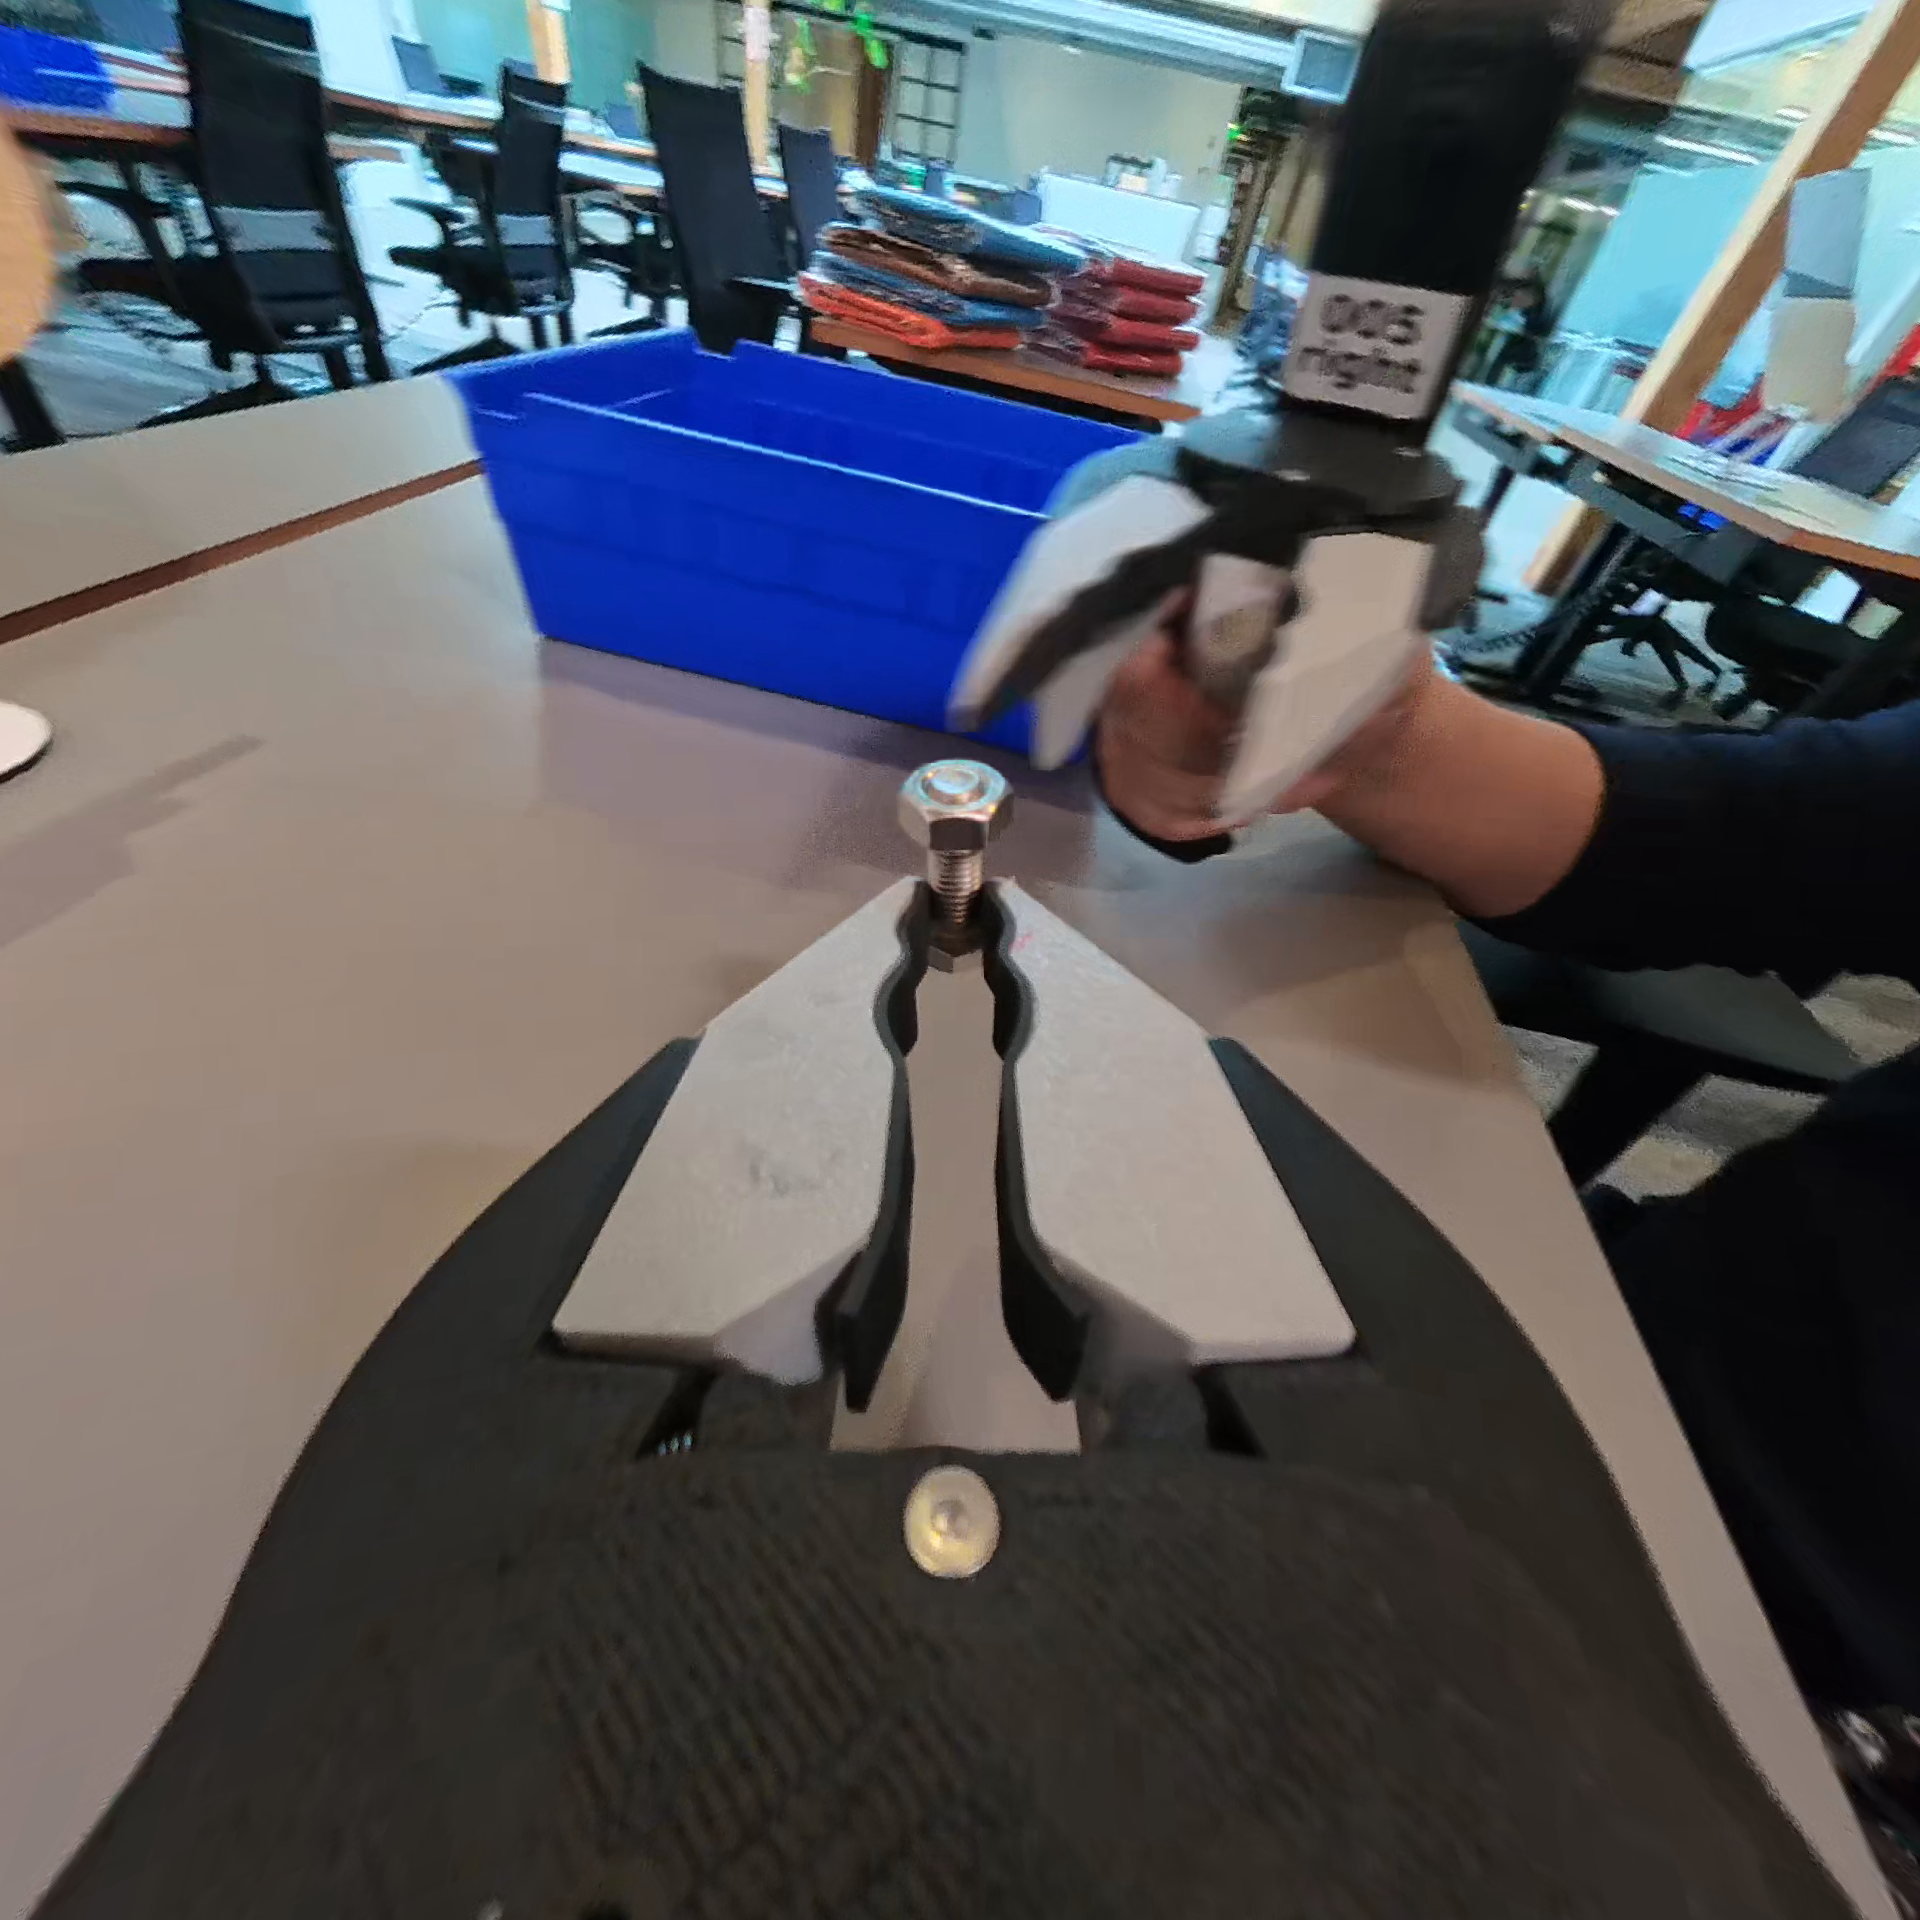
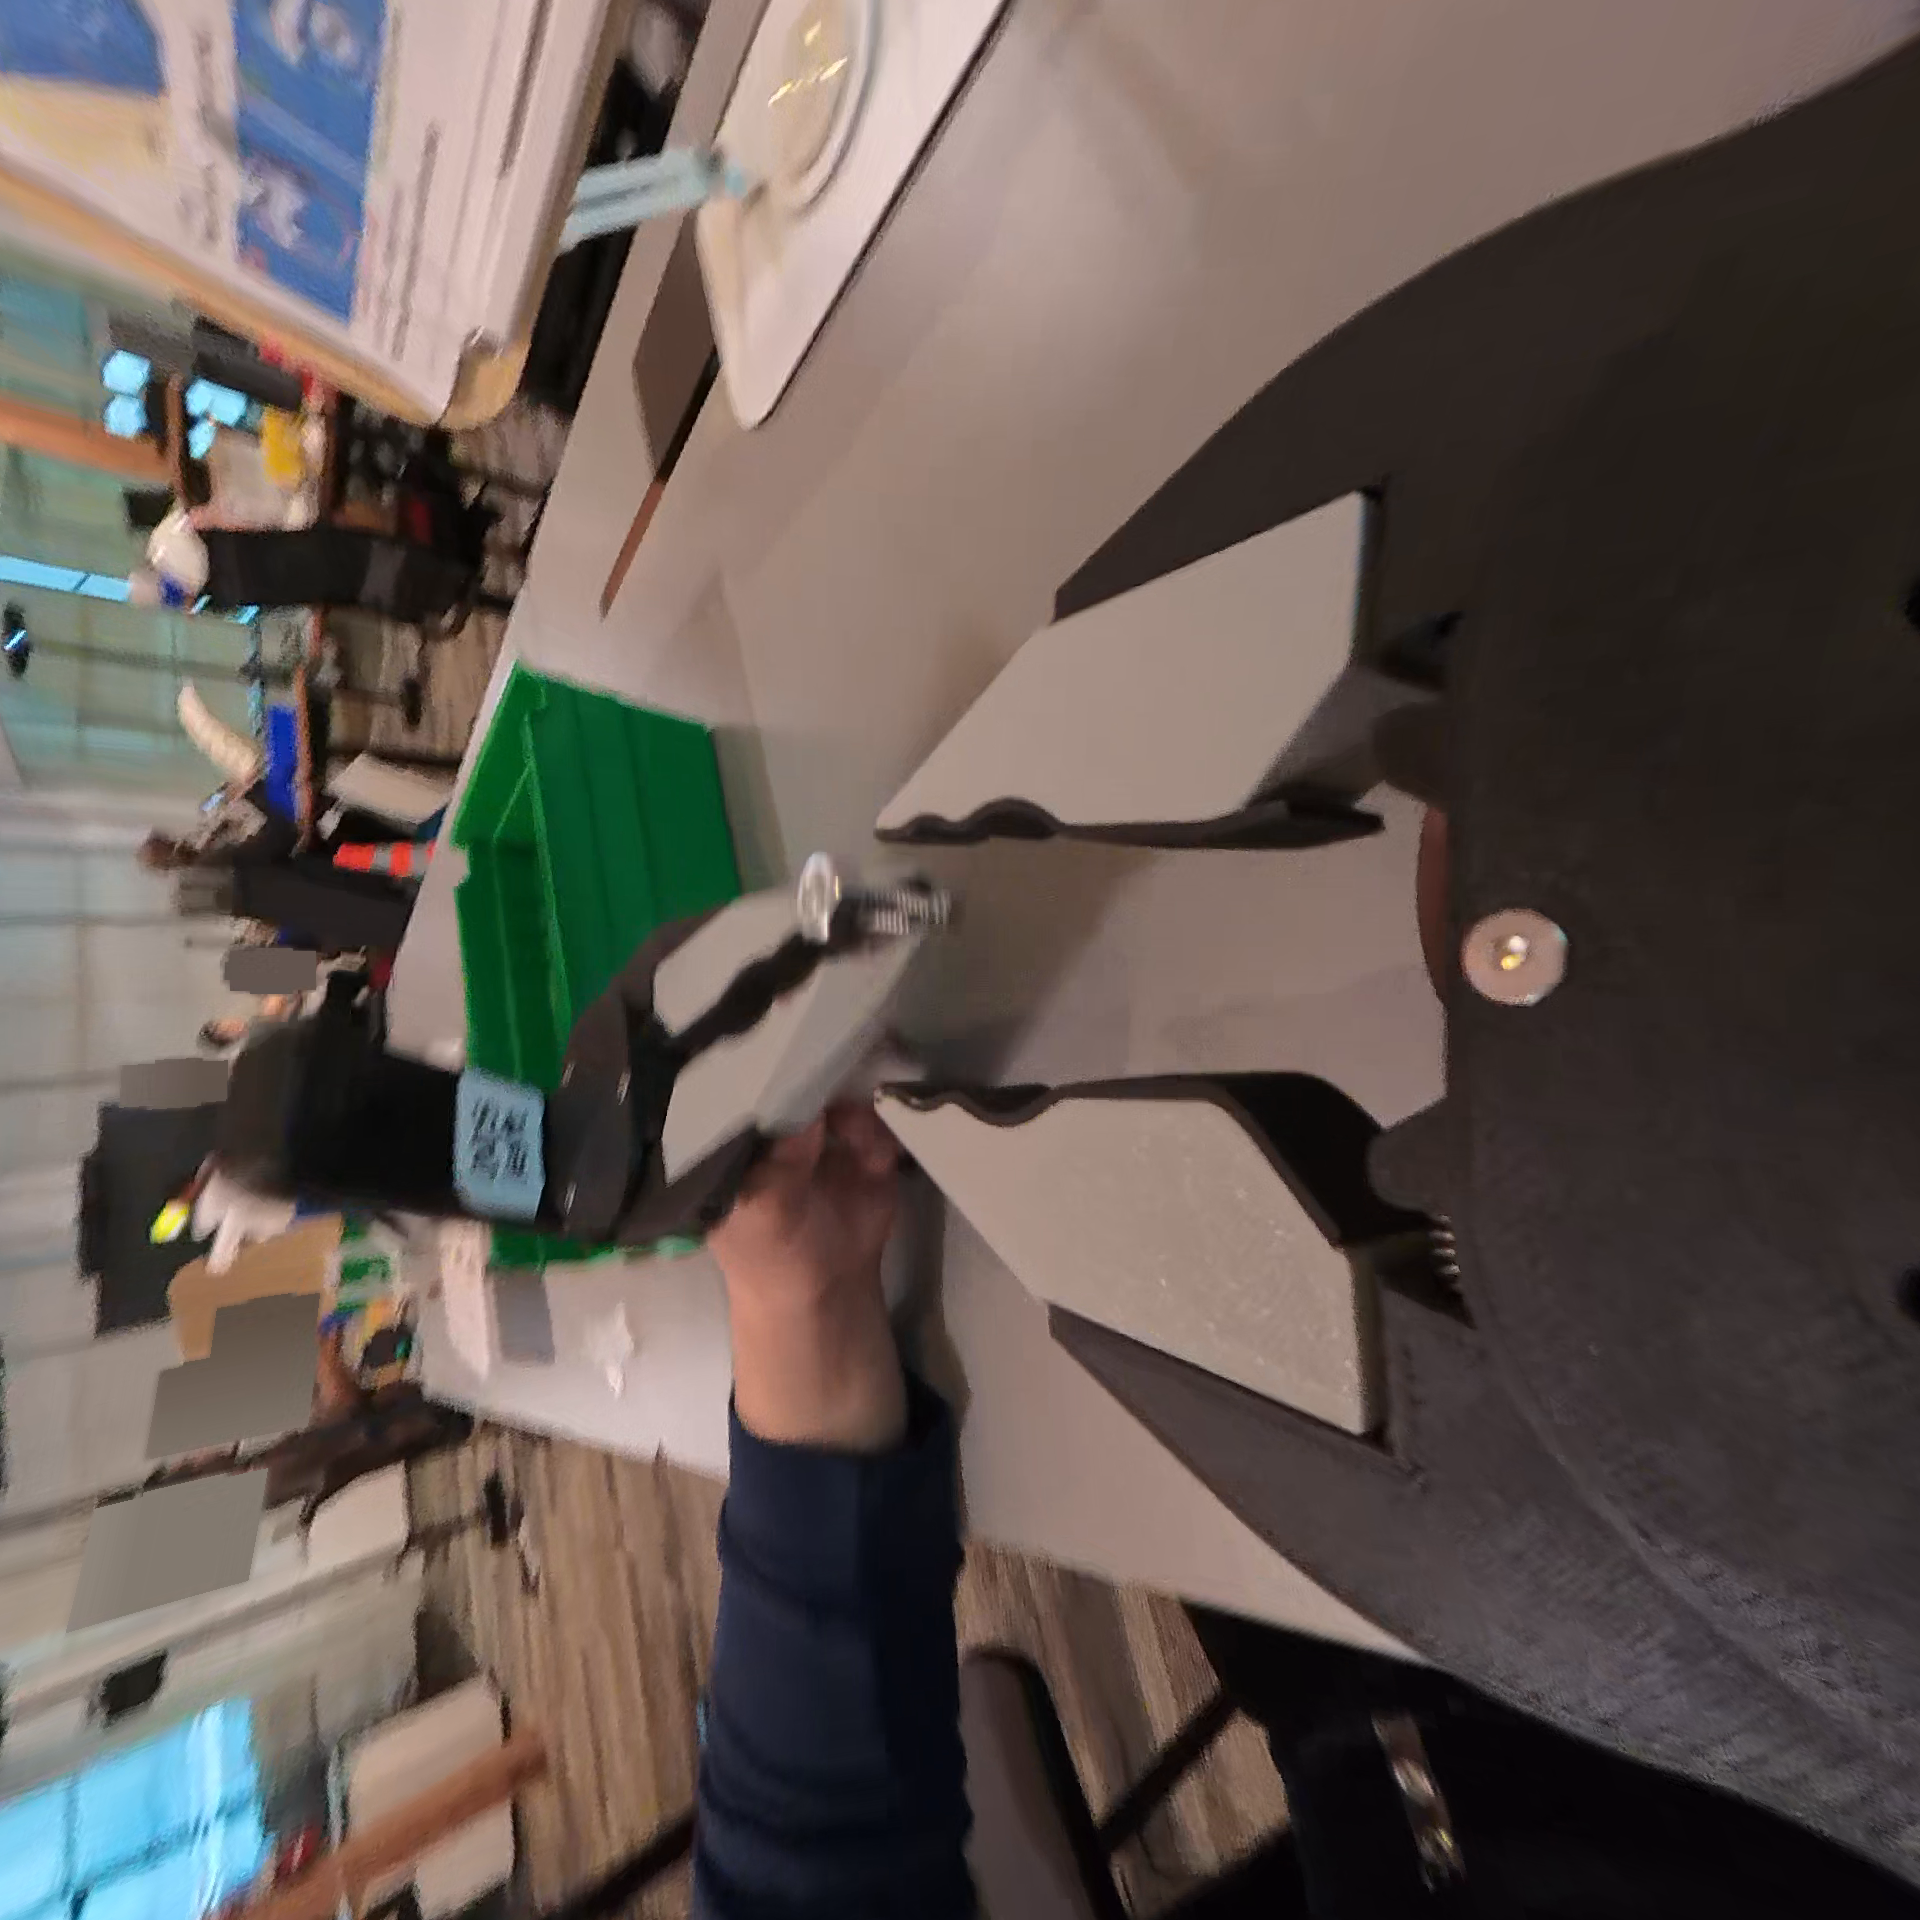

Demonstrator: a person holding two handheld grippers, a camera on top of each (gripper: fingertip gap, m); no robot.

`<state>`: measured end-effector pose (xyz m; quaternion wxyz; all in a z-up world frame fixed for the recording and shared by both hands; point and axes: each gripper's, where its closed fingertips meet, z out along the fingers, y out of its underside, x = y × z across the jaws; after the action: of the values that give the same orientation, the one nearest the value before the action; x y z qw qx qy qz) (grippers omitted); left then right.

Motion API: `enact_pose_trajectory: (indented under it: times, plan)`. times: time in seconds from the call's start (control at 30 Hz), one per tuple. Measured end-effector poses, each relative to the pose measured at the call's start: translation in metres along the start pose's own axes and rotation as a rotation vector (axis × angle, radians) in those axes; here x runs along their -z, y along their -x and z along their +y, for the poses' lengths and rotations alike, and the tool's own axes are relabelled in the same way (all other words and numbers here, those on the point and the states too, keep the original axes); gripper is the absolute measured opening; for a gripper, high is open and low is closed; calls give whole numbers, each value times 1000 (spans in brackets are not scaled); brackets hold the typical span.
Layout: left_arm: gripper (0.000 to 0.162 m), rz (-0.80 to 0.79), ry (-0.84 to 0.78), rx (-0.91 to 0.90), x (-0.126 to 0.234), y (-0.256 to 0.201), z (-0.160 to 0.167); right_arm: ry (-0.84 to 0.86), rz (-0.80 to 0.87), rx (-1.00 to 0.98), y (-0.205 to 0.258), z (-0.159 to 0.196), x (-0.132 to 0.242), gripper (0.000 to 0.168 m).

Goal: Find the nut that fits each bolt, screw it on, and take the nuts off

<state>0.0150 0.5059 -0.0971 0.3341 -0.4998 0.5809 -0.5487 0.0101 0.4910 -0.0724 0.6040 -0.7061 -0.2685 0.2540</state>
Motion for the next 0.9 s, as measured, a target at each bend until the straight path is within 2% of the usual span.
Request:
enact_pose_trajectory:
  times: [0.07, 0.17, 0.2, 0.23, 0.27, 0.3, 0.33, 0.37, 0.47, 0.57, 0.67, 0.7, 0.73, 0.77, 0.8, 0.87, 0.9]
  plan:
    - [7, 60, 29, -38, -9, -19, 3, 36, 23, -30, -6, 7, -10, 54]
    - [7, 86, 50, -56, -17, -29, 6, 41, -136, -33, 23, 6, -16, 47]
    - [7, 64, 43, -47, -16, -24, 5, 45, -123, -22, 23, 7, -15, 58]
    - [8, 48, 33, -33, -14, -19, 3, 52, -101, -16, 20, 8, -13, 61]
    - [7, 23, 14, -7, -11, -12, 0, 53, -96, -20, 18, 9, -8, 59]
    - [7, -16, -13, 30, -6, -2, -3, 36, -134, -22, 21, 7, -1, 28]
    - [7, -38, -30, 64, -1, 7, -5, -20, -186, -44, 27, -2, 7, 27]
    - [6, -35, -44, 87, 4, 11, -7, -75, -155, -82, 20, -10, 11, 27]
    - [6, -25, -53, 70, 8, 8, -9, -78, -50, -130, -5, -10, 9, 50]
    - [6, 23, -30, 41, -2, -8, -8, -61, -24, -160, -10, -7, -3, 44]
    - [7, 29, -8, 19, -9, -13, -4, -10, -78, -140, 3, 1, -12, 32]
    - [7, 3, -2, 11, -8, -9, -3, 0, -76, -127, 5, 2, -12, 41]
    - [7, -33, -9, 13, -7, -3, -4, 6, -75, -106, 6, 3, -9, 38]
    - [6, -94, -30, 39, -2, 10, -7, -16, -148, -83, 17, -1, -3, 0]
    - [6, -116, -43, 75, 3, 19, -7, -73, -181, -97, 22, -11, 3, 6]
    - [6, -80, -38, 120, 9, 22, -5, -116, -120, -116, 11, -17, 8, 16]
    - [6, -68, -34, 111, 9, 19, -3, -96, -64, -123, 1, -13, 5, 30]
